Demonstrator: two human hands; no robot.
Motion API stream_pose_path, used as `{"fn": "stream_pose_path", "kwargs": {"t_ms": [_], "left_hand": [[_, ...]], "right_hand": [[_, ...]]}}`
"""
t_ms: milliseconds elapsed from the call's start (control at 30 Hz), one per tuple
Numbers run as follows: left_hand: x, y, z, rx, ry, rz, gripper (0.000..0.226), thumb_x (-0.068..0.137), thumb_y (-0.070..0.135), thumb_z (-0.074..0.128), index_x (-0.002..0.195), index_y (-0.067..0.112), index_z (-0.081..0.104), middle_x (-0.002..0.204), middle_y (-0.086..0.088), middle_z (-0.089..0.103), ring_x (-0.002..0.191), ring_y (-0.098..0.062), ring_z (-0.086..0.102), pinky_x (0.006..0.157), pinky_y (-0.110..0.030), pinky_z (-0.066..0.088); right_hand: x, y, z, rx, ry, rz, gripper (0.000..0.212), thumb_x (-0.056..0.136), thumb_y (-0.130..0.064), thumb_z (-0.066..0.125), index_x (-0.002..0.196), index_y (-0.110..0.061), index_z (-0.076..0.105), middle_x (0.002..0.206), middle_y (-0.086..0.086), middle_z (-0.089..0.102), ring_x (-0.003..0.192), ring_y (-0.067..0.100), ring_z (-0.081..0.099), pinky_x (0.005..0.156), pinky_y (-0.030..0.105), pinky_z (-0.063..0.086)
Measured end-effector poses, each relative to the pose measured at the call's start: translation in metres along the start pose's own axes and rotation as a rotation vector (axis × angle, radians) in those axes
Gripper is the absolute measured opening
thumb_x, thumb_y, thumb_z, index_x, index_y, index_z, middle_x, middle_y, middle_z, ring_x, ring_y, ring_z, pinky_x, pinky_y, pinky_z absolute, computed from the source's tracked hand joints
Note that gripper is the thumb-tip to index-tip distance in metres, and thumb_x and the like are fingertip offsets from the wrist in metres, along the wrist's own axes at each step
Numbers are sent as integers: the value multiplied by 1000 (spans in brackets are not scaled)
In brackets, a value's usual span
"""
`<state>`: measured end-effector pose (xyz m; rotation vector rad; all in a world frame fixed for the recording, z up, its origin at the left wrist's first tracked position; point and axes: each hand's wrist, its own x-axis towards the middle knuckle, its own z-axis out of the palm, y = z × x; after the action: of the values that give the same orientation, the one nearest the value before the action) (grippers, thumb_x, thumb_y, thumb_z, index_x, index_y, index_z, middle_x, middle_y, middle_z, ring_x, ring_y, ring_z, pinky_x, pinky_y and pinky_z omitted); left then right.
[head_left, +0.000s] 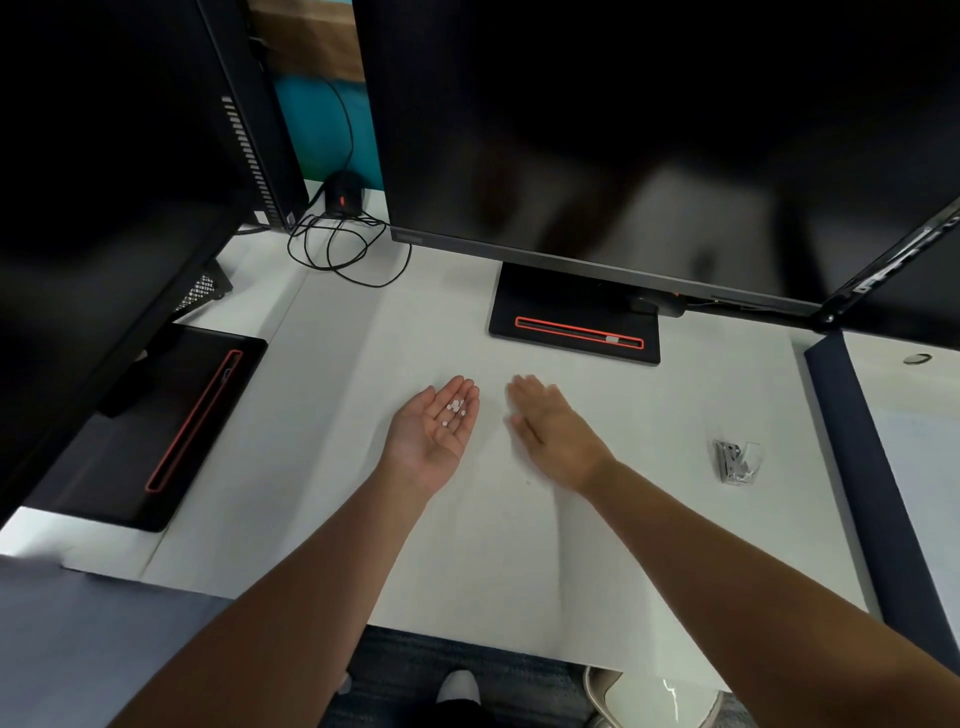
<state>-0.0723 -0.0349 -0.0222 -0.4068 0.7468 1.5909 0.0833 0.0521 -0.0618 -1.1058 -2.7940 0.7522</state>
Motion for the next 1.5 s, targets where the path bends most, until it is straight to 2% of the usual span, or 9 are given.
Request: {"fn": "stream_pose_path", "kwargs": {"t_ms": [167, 300, 500, 867, 1000, 1100, 1233, 1333, 1500], "left_hand": [[4, -1, 4, 5, -5, -1, 31, 99, 16, 42, 101, -7, 63, 101, -17, 68, 97, -26, 65, 80, -34, 53], [6, -2, 6, 9, -5, -6, 31, 99, 16, 42, 101, -7, 63, 102, -17, 67, 98, -26, 64, 85, -34, 51], [5, 2, 3, 2, 2, 10, 31, 100, 15, 41, 103, -7, 62, 104, -17, 66, 96, -26, 65, 82, -33, 53], [2, 19, 0, -52, -1, 66, 30, 99, 14, 41, 102, -8, 62, 99, -17, 68, 98, -25, 65, 78, -33, 54], [3, 21, -1, -47, -9, 63, 30, 99, 15, 41, 103, -7, 62, 103, -16, 67, 99, -25, 64, 80, -33, 55], [2, 19, -3, -39, -12, 53, 30, 99, 15, 41, 103, -7, 62, 104, -16, 67, 99, -24, 65, 81, -33, 57], [-1, 12, -4, -26, -2, 46, 30, 100, 16, 41, 102, -7, 62, 103, -16, 67, 98, -25, 65, 81, -33, 54], [-3, 5, -6, -23, 2, 35, 31, 100, 16, 41, 102, -6, 62, 103, -16, 66, 97, -25, 64, 81, -32, 56], [-8, -9, -5, -20, 3, 27, 32, 100, 17, 40, 105, -6, 62, 105, -16, 67, 97, -25, 65, 78, -33, 58]], "right_hand": [[-34, -4, 14, 1, 18, -94, 76, 93, -54, 4, 142, -8, 39, 150, 8, 36, 143, 17, 24, 118, 26, 8], [-39, -3, 0, 98, 141, -86, 47, 98, -35, 32, 132, -10, 53, 136, 7, 55, 128, 21, 49, 110, 23, 29], [-4, 22, -17, 123, 56, 109, 50, 101, -26, 37, 147, -11, 28, 156, 5, 24, 145, 17, 16, 116, 23, 4], [-11, -12, 4, -62, -196, -204, 59, 101, -38, 26, 151, -12, 9, 160, 2, 1, 144, 7, -8, 116, 24, -11], [-37, -10, 6, -6, -240, -248, 66, 95, -51, 15, 150, -15, 17, 158, -2, 10, 146, 7, 0, 119, 24, -4], [-37, -6, -2, 140, -195, -155, 49, 101, -38, 30, 147, -23, 30, 155, -5, 25, 144, 6, 16, 120, 28, 10], [-28, -7, -3, 72, -221, -154, 50, 101, -36, 31, 149, -23, 24, 157, -5, 17, 145, 6, 7, 120, 28, 1], [-39, -8, 1, -29, -247, -283, 63, 96, -50, 14, 148, -16, 25, 157, -2, 18, 146, 8, 4, 118, 24, -4], [-66, 1, 3, 72, -169, -318, 59, 97, -47, 18, 141, -16, 42, 149, -2, 38, 142, 7, 24, 119, 24, 12]]}}
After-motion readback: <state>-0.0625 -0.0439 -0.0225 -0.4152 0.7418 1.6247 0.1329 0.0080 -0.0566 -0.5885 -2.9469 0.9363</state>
